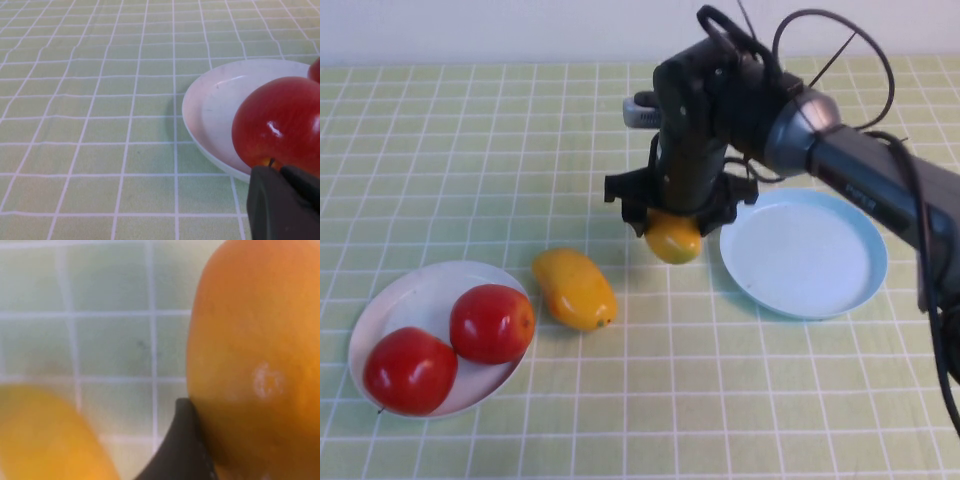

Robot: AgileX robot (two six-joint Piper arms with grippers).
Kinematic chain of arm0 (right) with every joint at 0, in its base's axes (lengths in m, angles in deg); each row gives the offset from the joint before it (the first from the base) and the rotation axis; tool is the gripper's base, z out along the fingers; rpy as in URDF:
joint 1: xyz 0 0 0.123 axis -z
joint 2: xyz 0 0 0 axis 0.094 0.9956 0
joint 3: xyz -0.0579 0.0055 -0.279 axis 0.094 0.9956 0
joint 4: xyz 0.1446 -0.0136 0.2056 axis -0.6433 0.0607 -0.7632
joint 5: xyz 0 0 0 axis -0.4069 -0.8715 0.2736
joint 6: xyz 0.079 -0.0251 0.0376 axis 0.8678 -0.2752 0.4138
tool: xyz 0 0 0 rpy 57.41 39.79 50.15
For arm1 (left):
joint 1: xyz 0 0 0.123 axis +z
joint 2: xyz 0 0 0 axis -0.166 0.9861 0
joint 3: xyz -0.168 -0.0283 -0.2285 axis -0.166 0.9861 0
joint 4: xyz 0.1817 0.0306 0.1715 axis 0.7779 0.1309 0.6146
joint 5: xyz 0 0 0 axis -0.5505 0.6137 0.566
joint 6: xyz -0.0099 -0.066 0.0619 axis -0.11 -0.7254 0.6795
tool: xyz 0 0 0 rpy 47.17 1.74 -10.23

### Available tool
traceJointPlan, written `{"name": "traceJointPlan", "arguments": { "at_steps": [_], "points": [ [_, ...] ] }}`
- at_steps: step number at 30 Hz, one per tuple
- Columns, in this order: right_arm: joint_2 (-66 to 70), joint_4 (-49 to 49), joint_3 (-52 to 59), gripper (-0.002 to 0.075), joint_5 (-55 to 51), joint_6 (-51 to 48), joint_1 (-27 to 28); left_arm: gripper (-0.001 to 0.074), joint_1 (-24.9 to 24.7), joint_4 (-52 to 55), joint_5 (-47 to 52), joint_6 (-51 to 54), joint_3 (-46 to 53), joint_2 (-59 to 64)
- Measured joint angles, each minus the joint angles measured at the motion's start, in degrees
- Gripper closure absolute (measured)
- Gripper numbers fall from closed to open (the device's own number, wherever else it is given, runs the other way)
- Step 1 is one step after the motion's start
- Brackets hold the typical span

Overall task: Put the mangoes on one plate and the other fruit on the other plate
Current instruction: Put another type of fruit in the right plate

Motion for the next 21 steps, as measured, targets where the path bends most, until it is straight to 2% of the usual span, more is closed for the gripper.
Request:
{"name": "traceJointPlan", "arguments": {
  "at_steps": [5, 12, 21],
  "points": [
    [-5.7, 1.7, -0.1, 0.0201, -0.5, -8.0, 0.8, 0.0734, 0.0, 0.0, 0.0, 0.0, 0.0, 0.0],
    [-12.0, 3.7, 4.4, 0.0202, -0.6, -9.3, 4.0, 0.0735, 0.0, 0.0, 0.0, 0.0, 0.0, 0.0],
    [-22.8, 5.9, 25.6, 0.0202, 0.8, -10.9, 4.6, 0.0735, 0.0, 0.0, 0.0, 0.0, 0.0, 0.0]
  ]
}}
